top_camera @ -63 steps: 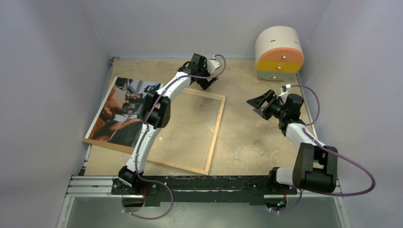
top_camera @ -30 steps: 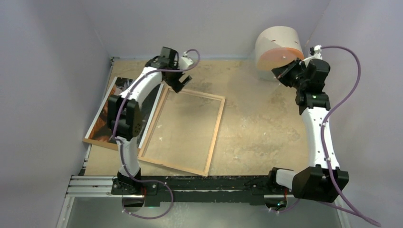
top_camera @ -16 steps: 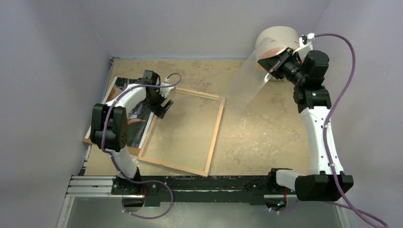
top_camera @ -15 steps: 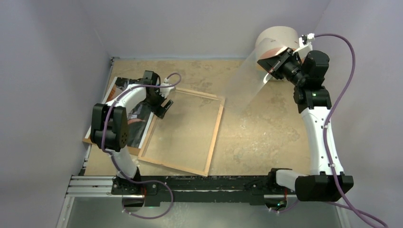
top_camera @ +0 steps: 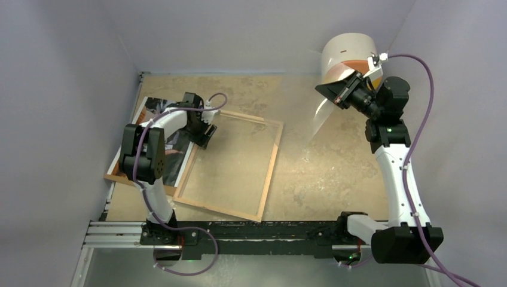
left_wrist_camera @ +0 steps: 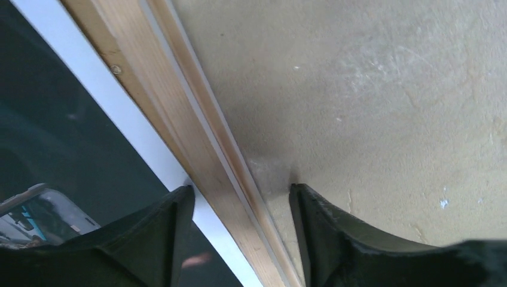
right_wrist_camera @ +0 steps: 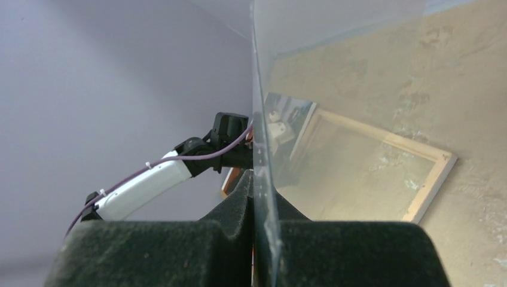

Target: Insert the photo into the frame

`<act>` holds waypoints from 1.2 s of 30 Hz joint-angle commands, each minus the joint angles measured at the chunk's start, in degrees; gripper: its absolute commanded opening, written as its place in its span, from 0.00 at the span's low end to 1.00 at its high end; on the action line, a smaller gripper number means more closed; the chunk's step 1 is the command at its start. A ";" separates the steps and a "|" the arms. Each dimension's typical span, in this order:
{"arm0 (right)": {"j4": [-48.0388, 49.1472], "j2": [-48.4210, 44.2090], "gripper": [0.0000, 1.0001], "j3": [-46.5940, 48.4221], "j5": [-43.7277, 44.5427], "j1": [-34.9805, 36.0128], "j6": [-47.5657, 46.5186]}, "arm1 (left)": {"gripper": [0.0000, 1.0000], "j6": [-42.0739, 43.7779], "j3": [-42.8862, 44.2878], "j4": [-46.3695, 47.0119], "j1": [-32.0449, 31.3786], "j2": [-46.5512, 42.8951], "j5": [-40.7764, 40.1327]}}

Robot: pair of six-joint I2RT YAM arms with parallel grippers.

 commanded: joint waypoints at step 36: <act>5.85 3.57 0.00 -2.63 -1.33 0.07 1.52 | 0.28 -33.87 4.52 8.81 -4.94 7.11 13.15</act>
